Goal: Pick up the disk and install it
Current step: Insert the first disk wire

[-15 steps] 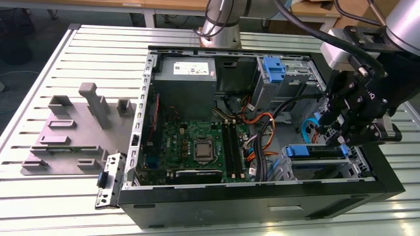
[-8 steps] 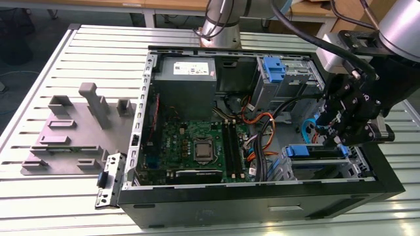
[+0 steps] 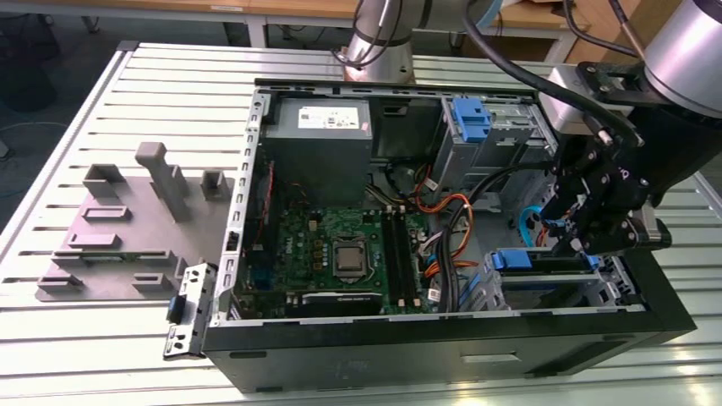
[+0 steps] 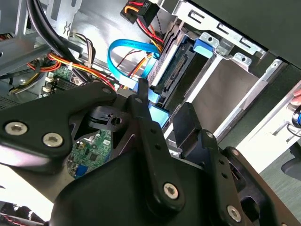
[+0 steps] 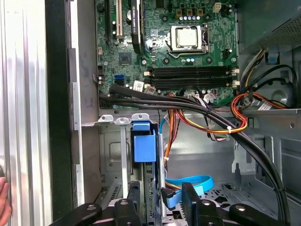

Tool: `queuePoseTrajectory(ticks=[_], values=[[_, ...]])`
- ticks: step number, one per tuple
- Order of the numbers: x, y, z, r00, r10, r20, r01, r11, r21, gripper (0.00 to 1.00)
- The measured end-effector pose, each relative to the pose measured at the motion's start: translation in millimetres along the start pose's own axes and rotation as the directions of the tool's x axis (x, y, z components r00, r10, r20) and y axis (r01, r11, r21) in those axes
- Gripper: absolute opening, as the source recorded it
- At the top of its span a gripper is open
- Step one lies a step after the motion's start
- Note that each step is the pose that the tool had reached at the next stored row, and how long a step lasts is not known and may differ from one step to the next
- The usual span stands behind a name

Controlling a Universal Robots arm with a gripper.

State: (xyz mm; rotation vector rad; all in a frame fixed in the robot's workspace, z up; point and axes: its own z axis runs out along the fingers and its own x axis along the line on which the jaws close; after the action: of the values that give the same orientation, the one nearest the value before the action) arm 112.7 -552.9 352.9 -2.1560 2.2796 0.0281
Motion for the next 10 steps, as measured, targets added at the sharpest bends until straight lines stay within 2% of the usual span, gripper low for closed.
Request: queuePoseTrajectory(ticks=[9,10], values=[[0.0,0.0,0.7,1.0000,0.000,0.0002,0.000,1.0000,0.0000,0.48],[0.0,0.0,0.7,1.0000,0.000,0.0002,0.000,1.0000,0.0000,0.40]])
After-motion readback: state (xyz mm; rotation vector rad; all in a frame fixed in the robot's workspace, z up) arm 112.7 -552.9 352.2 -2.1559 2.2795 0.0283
